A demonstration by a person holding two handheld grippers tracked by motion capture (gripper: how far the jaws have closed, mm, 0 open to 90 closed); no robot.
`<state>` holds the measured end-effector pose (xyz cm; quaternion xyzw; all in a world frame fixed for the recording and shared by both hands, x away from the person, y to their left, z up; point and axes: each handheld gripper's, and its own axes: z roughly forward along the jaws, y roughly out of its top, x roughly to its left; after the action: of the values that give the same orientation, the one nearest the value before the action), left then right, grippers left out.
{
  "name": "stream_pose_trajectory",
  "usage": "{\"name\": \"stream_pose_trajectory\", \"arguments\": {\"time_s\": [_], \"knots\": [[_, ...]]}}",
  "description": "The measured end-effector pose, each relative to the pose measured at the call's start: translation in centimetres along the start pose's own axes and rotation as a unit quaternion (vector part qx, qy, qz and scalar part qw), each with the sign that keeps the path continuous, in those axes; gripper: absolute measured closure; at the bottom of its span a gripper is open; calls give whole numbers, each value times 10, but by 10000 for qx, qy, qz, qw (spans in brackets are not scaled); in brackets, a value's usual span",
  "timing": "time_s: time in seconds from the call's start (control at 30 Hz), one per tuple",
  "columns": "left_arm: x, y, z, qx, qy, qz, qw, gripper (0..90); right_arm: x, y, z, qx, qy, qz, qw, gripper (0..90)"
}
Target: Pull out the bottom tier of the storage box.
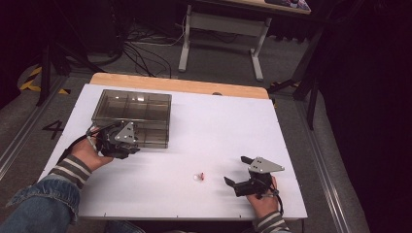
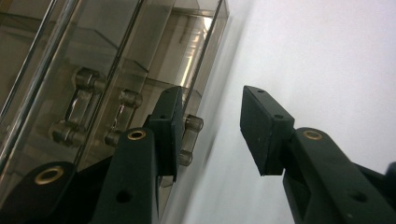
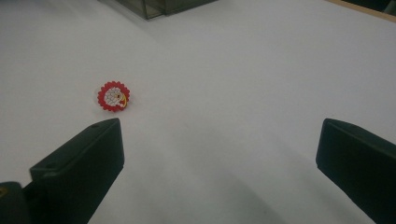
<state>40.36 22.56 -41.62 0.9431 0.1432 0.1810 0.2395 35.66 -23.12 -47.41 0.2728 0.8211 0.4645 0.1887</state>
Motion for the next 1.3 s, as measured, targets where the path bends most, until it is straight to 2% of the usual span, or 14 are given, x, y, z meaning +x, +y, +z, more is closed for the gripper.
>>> {"name": "stream_pose_trajectory", "arguments": {"time_s": [0.07,0.2,0.5,0.6,0.67,0.87,1.3], "knots": [[1,2,1,66,1,149,9999,597,0,0,0,0,2,1,10000,17],[4,4,5,228,7,258,9994,600,0,0,0,1,6,2,10000,17],[10,5,15,443,-83,349,9984,597,0,0,0,6,10,-18,10000,17],[12,5,19,515,-100,360,9980,595,0,0,0,7,12,-14,10000,17],[12,6,21,460,-140,245,9985,584,0,0,0,18,19,1,10000,17],[16,6,26,543,-198,253,9980,583,0,0,0,20,27,1,10000,17],[16,3,38,853,-189,345,9956,595,1,0,0,24,25,-5,10000,17]]}}
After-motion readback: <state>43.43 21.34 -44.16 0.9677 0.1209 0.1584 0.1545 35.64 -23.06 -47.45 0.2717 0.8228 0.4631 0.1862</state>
